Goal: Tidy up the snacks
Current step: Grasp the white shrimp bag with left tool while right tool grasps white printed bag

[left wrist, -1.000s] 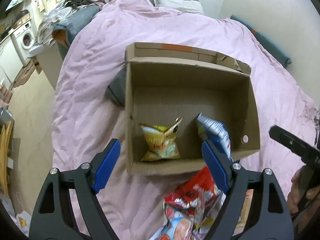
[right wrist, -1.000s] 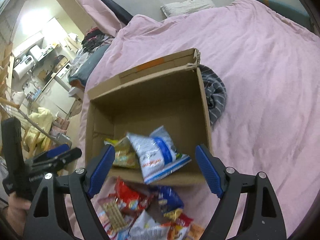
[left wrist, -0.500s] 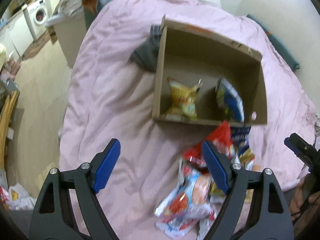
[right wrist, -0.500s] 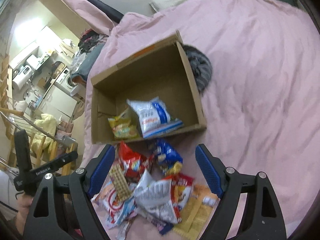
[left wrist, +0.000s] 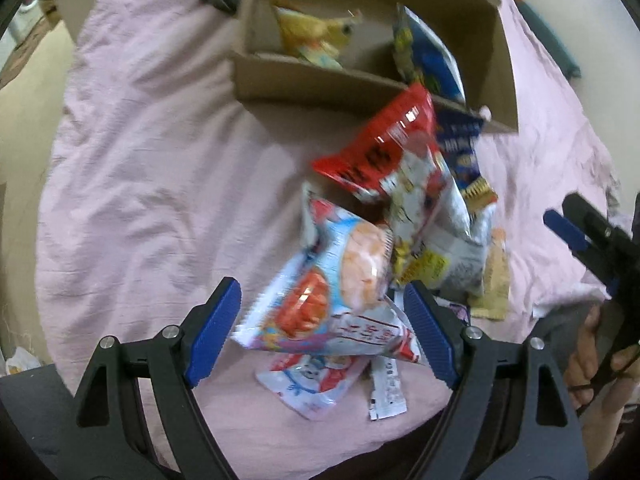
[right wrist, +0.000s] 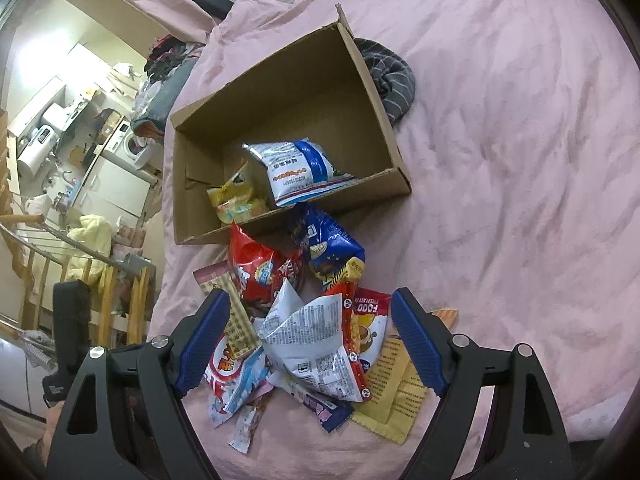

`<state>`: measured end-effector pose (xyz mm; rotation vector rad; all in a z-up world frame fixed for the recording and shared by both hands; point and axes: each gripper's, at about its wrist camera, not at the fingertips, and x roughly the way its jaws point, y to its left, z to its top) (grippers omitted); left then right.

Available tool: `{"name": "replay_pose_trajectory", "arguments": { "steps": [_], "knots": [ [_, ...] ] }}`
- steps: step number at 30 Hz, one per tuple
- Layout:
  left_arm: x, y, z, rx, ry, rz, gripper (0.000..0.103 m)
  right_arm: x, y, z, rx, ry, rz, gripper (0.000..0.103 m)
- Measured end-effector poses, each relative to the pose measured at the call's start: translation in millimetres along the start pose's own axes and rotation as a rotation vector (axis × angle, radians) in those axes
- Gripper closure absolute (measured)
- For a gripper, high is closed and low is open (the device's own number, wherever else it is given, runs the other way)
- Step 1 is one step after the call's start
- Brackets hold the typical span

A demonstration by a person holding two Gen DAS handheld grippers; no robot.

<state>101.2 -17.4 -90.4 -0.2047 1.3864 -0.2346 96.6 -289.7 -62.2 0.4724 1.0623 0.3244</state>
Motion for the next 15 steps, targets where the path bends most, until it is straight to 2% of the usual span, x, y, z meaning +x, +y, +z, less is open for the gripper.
{"name": "replay_pose_trajectory", "arguments": {
  "steps": [3,5,7,11,12,13,14,15],
  "knots": [
    [13,-7,-1,0.021,0.026,0.026,0.022,2,0,1,-0.008,0.002,-0.006,0.018],
    [18,-6,0,0.018,0.034,0.031,0.026,3,0,0,-0.005,0.008,-0.011,0.018],
    [21,-5,-1,0.013,0.045,0.040,0.035,6,0,1,0.000,0.013,-0.015,0.018],
    [24,-1,-2,-0.001,0.061,0.031,0.038,9,0,0,0.001,0.024,-0.018,0.018],
    [23,-1,-3,0.001,0.064,0.027,0.045,10,0,0,0.000,0.027,-0.017,0.018],
    [24,0,-3,0.005,0.070,0.017,0.058,11,0,0,-0.001,0.031,-0.016,0.018],
    [24,1,-3,0.011,0.082,0.004,0.059,12,0,0,0.000,0.038,-0.012,0.018],
    [24,0,-3,0.021,0.078,0.005,0.064,14,0,-1,0.005,0.050,-0.004,0.018]
  ]
}}
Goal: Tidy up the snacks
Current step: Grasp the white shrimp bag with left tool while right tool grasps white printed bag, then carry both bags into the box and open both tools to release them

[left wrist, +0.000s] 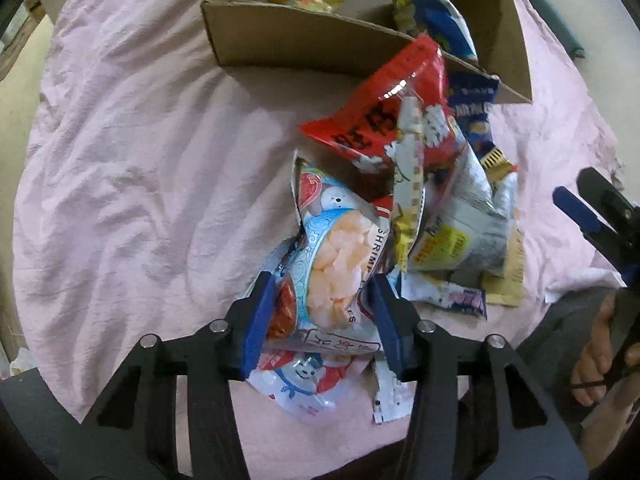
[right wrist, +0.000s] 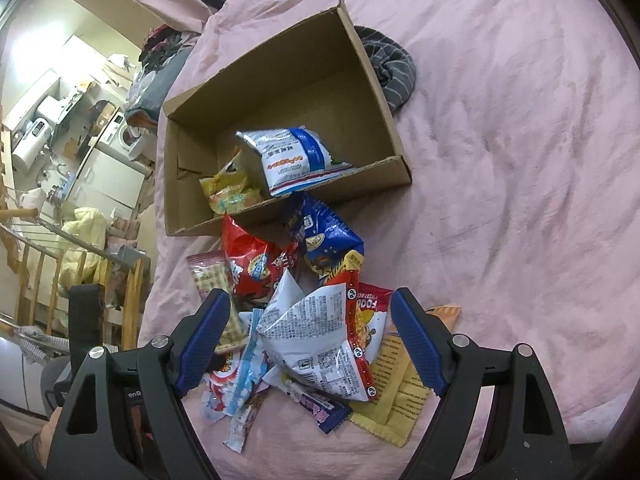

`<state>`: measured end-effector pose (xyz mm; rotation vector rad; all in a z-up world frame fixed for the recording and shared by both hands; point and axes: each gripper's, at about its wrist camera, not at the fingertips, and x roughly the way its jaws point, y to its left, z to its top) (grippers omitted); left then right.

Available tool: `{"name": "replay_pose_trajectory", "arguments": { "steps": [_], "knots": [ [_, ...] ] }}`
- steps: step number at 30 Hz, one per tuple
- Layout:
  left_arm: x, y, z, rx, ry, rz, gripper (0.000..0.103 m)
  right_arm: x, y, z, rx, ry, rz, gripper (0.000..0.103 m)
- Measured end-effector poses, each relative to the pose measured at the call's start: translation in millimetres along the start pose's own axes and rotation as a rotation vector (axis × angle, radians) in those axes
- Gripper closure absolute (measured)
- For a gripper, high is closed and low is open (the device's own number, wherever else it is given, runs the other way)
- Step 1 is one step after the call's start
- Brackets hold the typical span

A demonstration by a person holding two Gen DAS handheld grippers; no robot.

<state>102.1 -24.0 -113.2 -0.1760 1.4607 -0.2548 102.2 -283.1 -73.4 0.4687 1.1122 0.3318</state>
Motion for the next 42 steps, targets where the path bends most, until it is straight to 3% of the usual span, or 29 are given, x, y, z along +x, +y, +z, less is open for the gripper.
{"name": "replay_pose_trajectory", "arguments": {
  "steps": [4,9,11,15,20,22,23,25,27,31,36,39,42],
  "knots": [
    [-9,-8,-3,0.039,-0.018,-0.002,0.077,13,-2,-4,0.031,0.067,0.041,0.016],
    [-23,-1,-5,0.025,-0.043,-0.016,0.082,33,1,-10,0.042,0.162,0.051,0.015],
    [-29,0,-5,0.023,-0.057,-0.012,0.082,42,5,-12,0.024,0.189,0.028,0.015],
    [-37,-2,-7,0.076,-0.082,0.078,0.082,63,13,-15,-0.019,0.239,-0.030,0.015],
    [-33,-7,-4,0.117,-0.081,0.108,0.082,79,25,-17,-0.087,0.273,-0.092,0.015],
    [-33,-6,-4,0.131,-0.084,0.113,0.083,78,29,-19,-0.127,0.270,-0.110,0.029],
    [-33,-7,-5,0.137,-0.086,0.112,0.083,76,30,-20,-0.135,0.271,-0.100,0.032],
    [-37,-11,-6,0.164,-0.107,0.129,0.083,69,31,-22,-0.149,0.267,-0.091,0.050],
    [-37,-12,-7,0.170,-0.107,0.119,0.083,58,30,-24,-0.157,0.244,-0.072,0.055],
    [-34,-7,-8,0.153,-0.091,0.116,0.084,21,31,-24,-0.177,0.128,-0.012,0.058],
    [-31,-18,-12,0.203,-0.064,0.070,0.084,-22,53,-21,-0.218,-0.050,0.189,0.058],
    [-28,-33,-17,0.261,-0.040,0.024,0.084,-17,73,-25,-0.285,-0.059,0.180,0.058],
    [-32,-44,-22,0.314,-0.044,0.025,0.084,-9,80,-23,-0.337,-0.073,0.061,0.058]
  ]
}}
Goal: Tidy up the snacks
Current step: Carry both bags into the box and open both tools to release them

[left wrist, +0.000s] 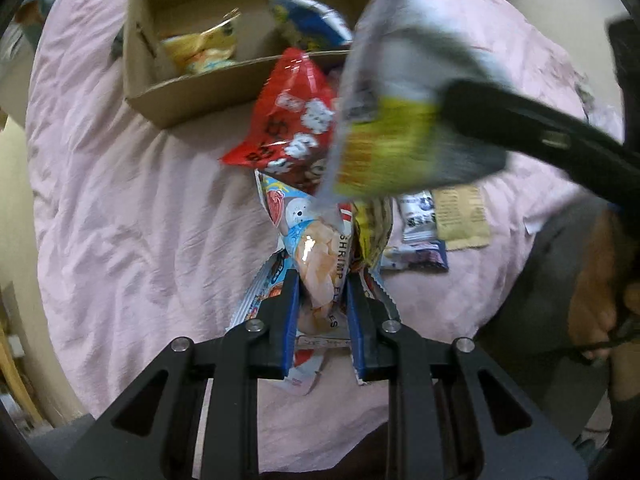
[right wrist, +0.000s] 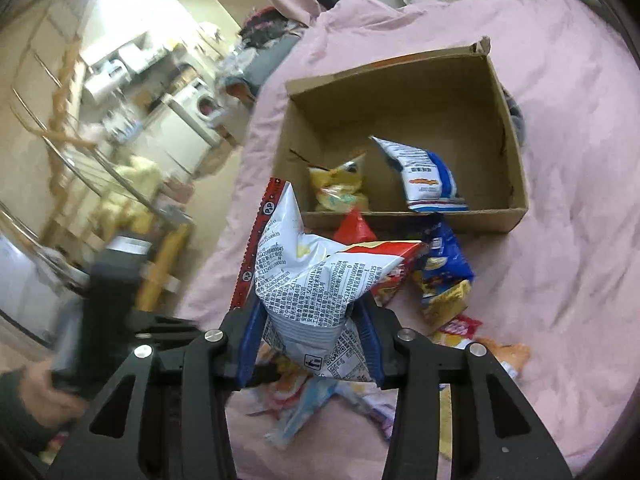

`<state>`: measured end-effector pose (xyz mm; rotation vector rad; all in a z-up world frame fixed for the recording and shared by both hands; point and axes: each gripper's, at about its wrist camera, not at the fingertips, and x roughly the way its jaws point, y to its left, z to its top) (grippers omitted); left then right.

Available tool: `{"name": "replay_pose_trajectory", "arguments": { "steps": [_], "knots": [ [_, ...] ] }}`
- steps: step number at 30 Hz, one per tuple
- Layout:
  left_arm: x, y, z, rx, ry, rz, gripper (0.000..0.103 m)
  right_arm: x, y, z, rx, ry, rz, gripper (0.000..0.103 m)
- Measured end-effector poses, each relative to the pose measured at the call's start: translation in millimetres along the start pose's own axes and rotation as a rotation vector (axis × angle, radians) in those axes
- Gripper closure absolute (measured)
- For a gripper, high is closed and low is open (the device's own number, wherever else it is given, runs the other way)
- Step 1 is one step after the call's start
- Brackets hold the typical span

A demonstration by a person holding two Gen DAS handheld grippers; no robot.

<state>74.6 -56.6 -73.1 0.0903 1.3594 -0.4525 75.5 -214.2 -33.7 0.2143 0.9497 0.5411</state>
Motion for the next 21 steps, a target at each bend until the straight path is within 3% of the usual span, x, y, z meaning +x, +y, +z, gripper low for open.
{"name": "replay_pose_trajectory", "arguments": {
  "steps": [4,7,11,16,21],
  "knots": [
    [-9,4,-7,0.001,0.001,0.013,0.085,-9,-9,1,0.015,-0.025,-0.081,0.058],
    [-22,15,-6,-0.027,-0.027,0.046,0.085,-19,-20,3,0.069,-0.048,-0.030,0.058],
    [-47,35,-2,-0.087,-0.090,0.083,0.086,-30,-31,11,0.108,-0.088,-0.027,0.058],
    [-78,59,21,-0.172,-0.196,0.122,0.086,-23,-40,32,0.137,-0.078,-0.060,0.058],
    [-97,73,55,-0.221,-0.280,0.145,0.086,-8,-43,75,0.084,-0.082,-0.168,0.058]
  ]
}}
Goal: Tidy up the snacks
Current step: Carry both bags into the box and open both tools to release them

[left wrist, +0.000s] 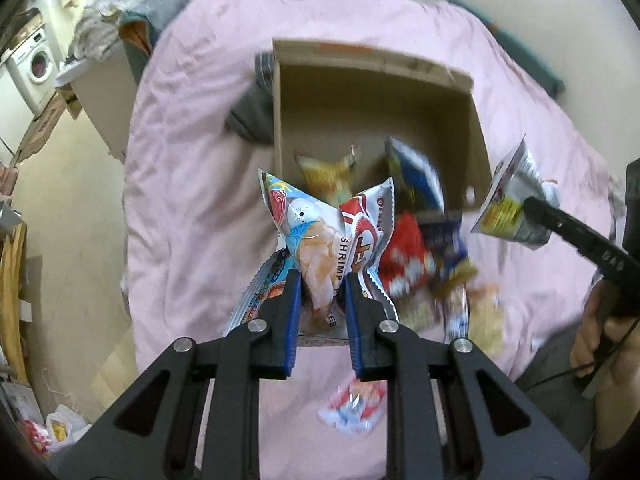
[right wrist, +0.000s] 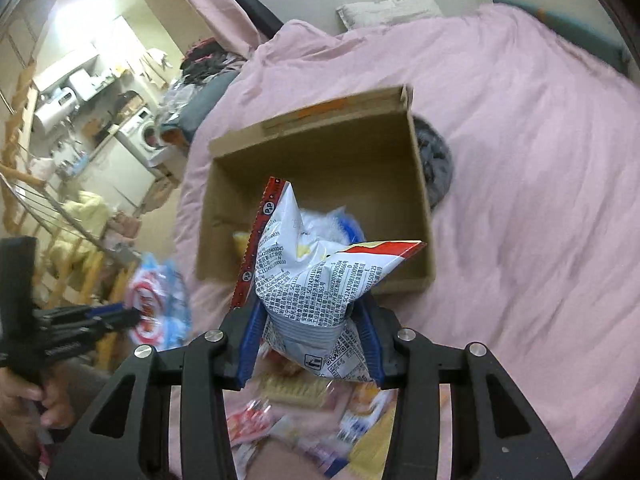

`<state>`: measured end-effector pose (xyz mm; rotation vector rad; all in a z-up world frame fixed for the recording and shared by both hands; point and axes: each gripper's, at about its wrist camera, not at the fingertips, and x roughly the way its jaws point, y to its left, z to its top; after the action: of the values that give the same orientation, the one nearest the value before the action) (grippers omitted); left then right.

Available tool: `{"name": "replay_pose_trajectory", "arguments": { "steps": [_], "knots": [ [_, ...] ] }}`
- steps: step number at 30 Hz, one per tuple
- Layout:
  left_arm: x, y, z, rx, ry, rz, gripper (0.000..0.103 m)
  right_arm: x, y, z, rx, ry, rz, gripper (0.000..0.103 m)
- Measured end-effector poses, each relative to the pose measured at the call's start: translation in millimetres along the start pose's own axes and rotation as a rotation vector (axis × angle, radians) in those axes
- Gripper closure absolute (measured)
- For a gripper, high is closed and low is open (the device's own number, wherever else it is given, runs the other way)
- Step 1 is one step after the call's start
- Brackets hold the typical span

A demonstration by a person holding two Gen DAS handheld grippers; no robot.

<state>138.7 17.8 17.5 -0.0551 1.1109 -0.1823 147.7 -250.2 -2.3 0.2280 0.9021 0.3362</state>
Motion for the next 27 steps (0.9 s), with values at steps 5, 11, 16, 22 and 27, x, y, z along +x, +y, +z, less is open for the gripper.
{"name": "replay_pose_trajectory", "arguments": {
  "steps": [5,11,16,22,27],
  "knots": [
    [11,-3,31,-0.005,-0.021,0.016,0.086,32,-1,27,-0.096,0.008,-0.117,0.058],
    [35,-8,51,0.009,-0.005,0.031,0.086,89,1,30,-0.134,0.120,-0.116,0.058],
    [58,-14,63,0.007,0.027,0.021,0.086,114,-4,28,-0.094,0.166,-0.049,0.058],
    [78,-21,83,-0.001,0.035,0.014,0.086,109,-20,33,-0.050,0.156,-0.044,0.058],
    [95,-31,101,-0.002,0.025,0.010,0.086,112,-26,34,-0.020,0.166,-0.029,0.058]
  ]
}}
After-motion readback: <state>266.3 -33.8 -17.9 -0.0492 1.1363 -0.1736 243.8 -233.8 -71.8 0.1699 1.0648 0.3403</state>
